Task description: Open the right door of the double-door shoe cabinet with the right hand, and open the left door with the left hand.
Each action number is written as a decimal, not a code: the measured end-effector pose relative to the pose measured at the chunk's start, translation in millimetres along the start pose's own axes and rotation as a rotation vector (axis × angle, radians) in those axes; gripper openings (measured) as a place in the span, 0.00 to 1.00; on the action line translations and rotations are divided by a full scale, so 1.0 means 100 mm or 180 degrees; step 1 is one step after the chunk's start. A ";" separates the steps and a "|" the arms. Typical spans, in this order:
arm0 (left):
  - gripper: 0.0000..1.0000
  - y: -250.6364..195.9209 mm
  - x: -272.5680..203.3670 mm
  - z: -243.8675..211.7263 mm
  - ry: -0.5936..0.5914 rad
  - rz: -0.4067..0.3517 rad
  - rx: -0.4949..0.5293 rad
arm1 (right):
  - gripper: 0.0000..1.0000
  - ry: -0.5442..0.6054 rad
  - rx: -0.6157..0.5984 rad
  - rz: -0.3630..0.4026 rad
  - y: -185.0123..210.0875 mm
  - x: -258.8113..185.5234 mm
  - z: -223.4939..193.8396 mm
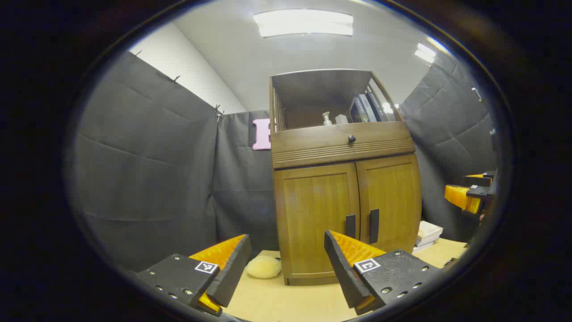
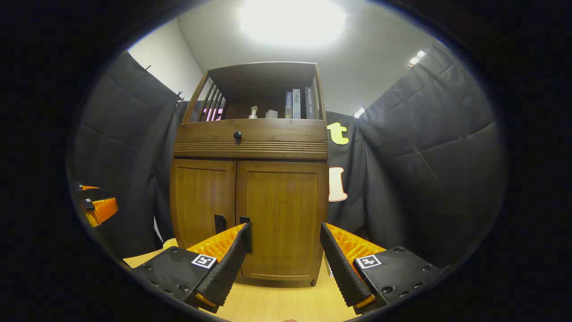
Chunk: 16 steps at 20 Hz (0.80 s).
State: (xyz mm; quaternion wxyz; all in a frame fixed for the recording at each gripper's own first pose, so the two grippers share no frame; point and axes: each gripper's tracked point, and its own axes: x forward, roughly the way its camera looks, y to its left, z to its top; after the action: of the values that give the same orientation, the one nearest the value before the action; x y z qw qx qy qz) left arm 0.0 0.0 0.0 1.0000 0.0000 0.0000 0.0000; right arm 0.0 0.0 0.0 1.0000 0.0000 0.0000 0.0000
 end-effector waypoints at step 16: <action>0.95 0.02 0.01 0.00 -0.0013 0.0004 0.0035 | 0.96 0.0060 0.0062 0.0001 0.03 0.10 -0.03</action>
State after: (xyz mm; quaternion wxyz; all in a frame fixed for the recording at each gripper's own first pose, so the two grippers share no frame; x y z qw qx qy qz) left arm 1.3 2.0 0.1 1.0000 0.0056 -0.0020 0.0007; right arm 9.6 2.6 -2.5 0.9999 0.0098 0.0094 0.0002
